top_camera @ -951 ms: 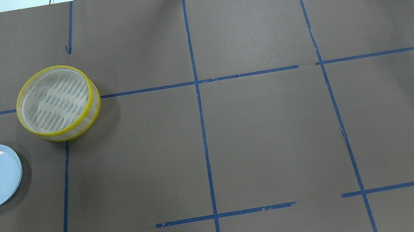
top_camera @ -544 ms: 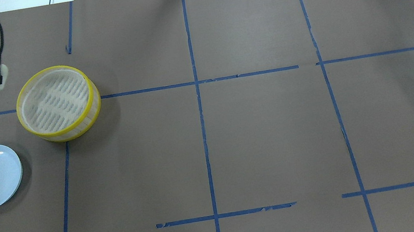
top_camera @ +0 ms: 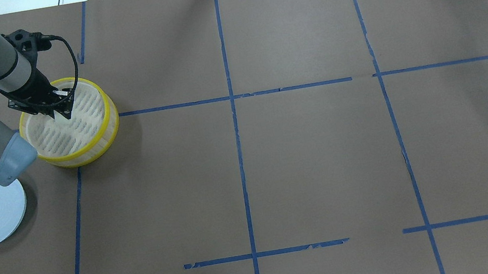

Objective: Place bun in steamer
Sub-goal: 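Lower the bun onto the steamer's mesh liner and open the left gripper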

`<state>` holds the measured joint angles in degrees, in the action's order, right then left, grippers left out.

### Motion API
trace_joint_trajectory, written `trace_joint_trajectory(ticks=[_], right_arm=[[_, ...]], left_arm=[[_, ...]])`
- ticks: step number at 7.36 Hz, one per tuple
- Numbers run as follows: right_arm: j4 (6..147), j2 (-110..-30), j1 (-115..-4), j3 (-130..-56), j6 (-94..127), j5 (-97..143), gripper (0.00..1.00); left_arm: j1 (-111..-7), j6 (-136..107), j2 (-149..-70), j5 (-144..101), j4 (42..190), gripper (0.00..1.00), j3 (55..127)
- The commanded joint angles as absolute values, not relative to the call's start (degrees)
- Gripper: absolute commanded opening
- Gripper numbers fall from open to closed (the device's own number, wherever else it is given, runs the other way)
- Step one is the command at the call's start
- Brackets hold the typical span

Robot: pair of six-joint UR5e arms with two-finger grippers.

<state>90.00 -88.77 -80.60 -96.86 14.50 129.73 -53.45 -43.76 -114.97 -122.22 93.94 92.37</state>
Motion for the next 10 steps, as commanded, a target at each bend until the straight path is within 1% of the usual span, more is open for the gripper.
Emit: trace_joint_trajectory(ticks=[1,2,4,5,6,7,10], right_arm=[[90.00,-88.77,-80.60,-96.86,14.50,129.73,1.00],[90.00,-88.77,-80.60,-96.86,14.50,129.73,1.00],[90.00,-88.77,-80.60,-96.86,14.50,129.73,1.00],[90.00,-88.77,-80.60,-96.86,14.50,129.73,1.00],[90.00,-88.77,-80.60,-96.86,14.50,129.73,1.00],[90.00,-88.77,-80.60,-96.86,14.50,129.73,1.00],[90.00,-88.77,-80.60,-96.86,14.50,129.73,1.00]], left_arm=[[-53.18,-43.94,-114.79,-122.08,98.77,0.31,87.82],[-52.83,-43.95,-114.79,-122.08,100.53,0.31,85.98],[-52.65,-43.94,-114.79,-121.99,101.34,0.33,85.78],[-52.56,-43.77,-114.79,-121.91,101.34,0.41,85.78],[-52.56,-43.77,-114.79,-121.30,101.42,0.78,85.87],[-52.56,-43.60,-114.79,-120.77,101.34,1.00,85.87],[-52.65,-43.59,-114.79,-120.59,101.34,1.00,86.48]])
